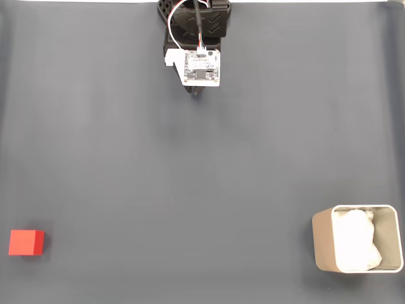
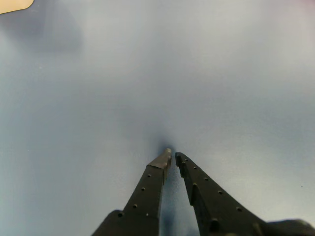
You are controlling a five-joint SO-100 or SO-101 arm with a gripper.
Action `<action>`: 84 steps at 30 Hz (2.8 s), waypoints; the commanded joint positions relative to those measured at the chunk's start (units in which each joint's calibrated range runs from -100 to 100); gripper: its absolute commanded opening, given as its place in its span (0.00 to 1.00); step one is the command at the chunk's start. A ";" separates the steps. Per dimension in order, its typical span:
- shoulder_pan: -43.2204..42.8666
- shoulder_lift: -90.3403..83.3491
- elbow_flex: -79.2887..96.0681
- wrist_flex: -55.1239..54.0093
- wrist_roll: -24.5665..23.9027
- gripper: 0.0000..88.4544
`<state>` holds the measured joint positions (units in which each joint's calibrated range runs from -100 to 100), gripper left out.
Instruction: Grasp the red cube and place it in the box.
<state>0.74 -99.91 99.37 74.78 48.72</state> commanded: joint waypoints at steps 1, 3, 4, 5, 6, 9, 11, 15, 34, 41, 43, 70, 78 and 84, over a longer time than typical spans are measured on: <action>0.18 0.00 0.54 1.04 0.98 0.00; 0.18 0.00 0.54 0.14 1.17 0.00; 0.25 0.00 0.54 -0.60 1.27 0.00; 0.32 0.00 0.45 -1.50 1.37 0.00; 0.39 0.00 0.45 -2.65 1.47 0.00; 0.54 0.00 0.45 -6.58 1.56 0.00; 0.54 0.00 0.45 -9.04 1.51 0.00; 0.54 0.00 0.45 -13.22 1.32 0.00; 0.54 1.39 -0.37 -31.75 -0.44 0.00; -0.53 7.02 -5.39 -35.85 -0.54 0.00; -0.88 9.27 -7.76 -36.34 -0.54 0.00; 2.38 46.97 -55.21 -31.17 -0.15 0.00; 8.49 57.02 -67.98 -27.73 -0.54 0.00; 14.17 63.95 -73.91 -27.65 -0.29 0.00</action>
<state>12.17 -38.08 30.65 46.94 48.13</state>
